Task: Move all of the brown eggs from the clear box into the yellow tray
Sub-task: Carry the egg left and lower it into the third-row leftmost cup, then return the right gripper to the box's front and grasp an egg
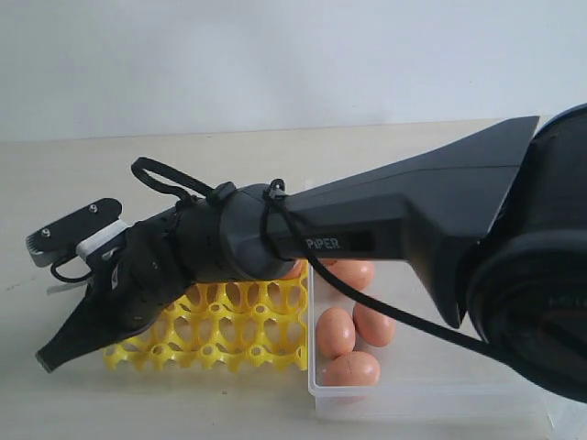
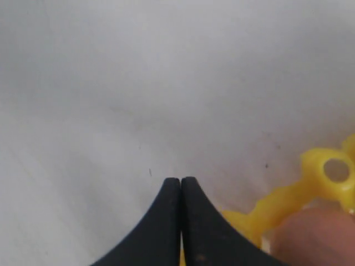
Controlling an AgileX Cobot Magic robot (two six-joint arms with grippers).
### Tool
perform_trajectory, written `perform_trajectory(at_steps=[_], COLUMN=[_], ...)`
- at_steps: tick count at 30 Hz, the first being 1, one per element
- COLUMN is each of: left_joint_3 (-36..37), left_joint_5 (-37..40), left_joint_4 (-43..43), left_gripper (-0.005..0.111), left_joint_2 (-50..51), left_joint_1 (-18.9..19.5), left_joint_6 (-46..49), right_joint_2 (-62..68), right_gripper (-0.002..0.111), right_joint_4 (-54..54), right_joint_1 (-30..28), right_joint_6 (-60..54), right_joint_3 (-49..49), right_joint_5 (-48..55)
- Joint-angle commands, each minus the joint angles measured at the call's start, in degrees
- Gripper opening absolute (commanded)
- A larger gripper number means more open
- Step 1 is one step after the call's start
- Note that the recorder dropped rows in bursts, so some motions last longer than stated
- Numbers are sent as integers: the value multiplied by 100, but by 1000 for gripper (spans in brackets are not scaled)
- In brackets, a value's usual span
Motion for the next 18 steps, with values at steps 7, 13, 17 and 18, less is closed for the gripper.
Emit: perform_trajectory(at_steps=[7,13,17,18], left_joint_3=[-23,-23,-23,-23], left_joint_5=[-52,-52,-52,-52], left_joint_4=[-14,-14,-14,-14], left_gripper=[0,0,0,0], left_joint_2=[4,4,4,4], left_joint_1=[10,10,10,10], left_joint_6=[-18,-18,-18,-18], right_joint_2=[-234,-586,-1086,-1211], right_gripper=[0,0,0,0], right_joint_4=[24,127,74,10], right_joint_1=[12,43,43,29], right_joint_6=[-102,-102,-138,-138], right_joint_3=[-37,-37,-37,-37], right_joint_5=[75,-90,-89,-12])
